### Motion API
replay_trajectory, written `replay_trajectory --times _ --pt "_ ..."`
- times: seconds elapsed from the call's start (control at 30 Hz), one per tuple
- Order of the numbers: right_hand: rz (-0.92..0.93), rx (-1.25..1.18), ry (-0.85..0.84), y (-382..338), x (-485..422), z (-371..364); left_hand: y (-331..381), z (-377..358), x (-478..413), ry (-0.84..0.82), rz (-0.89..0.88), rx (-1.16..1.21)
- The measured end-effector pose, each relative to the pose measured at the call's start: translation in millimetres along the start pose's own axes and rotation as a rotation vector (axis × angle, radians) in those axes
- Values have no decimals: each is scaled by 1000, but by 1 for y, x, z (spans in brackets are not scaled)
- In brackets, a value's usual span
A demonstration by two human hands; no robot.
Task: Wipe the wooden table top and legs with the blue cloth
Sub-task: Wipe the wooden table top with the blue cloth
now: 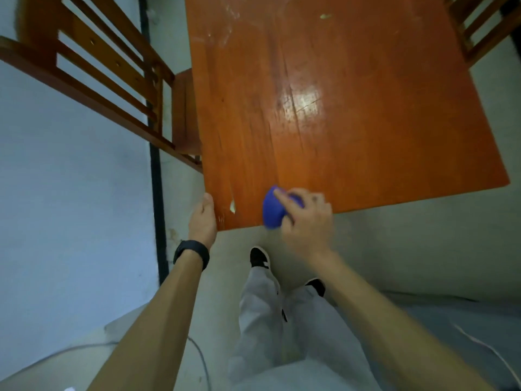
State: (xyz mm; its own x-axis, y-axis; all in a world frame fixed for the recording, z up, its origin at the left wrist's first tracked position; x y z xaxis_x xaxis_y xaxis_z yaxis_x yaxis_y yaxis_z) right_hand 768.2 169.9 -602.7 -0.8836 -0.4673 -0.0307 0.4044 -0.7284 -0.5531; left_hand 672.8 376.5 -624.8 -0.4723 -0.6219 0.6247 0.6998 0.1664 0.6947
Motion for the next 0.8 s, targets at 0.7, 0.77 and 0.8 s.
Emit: replay_trajectory --times 0.7,0.77,0.8 --pt "149 -25 -458 -134 43 -88 28 77 -27 -428 -239 -445" --pt "126 -58 -628 -140 71 -90 23 84 -24 -474 -273 -501" --pt "74 -106 -574 -140 67 -81 20 86 -23 -494 -286 -500"
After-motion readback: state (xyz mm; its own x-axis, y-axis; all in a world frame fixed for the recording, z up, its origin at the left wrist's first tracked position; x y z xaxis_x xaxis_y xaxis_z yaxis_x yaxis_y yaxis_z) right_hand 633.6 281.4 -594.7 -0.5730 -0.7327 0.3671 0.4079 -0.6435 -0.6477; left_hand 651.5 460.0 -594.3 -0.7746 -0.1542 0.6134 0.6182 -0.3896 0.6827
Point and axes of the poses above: each hand's wrist, its own x-axis away from the middle knuckle, its own z-axis out of the back of the hand, y = z × x, the point moved 4 cm from there along -x, towards the middle knuckle, and after that the axes turned 3 degrees about x, right-handed, at the moved point
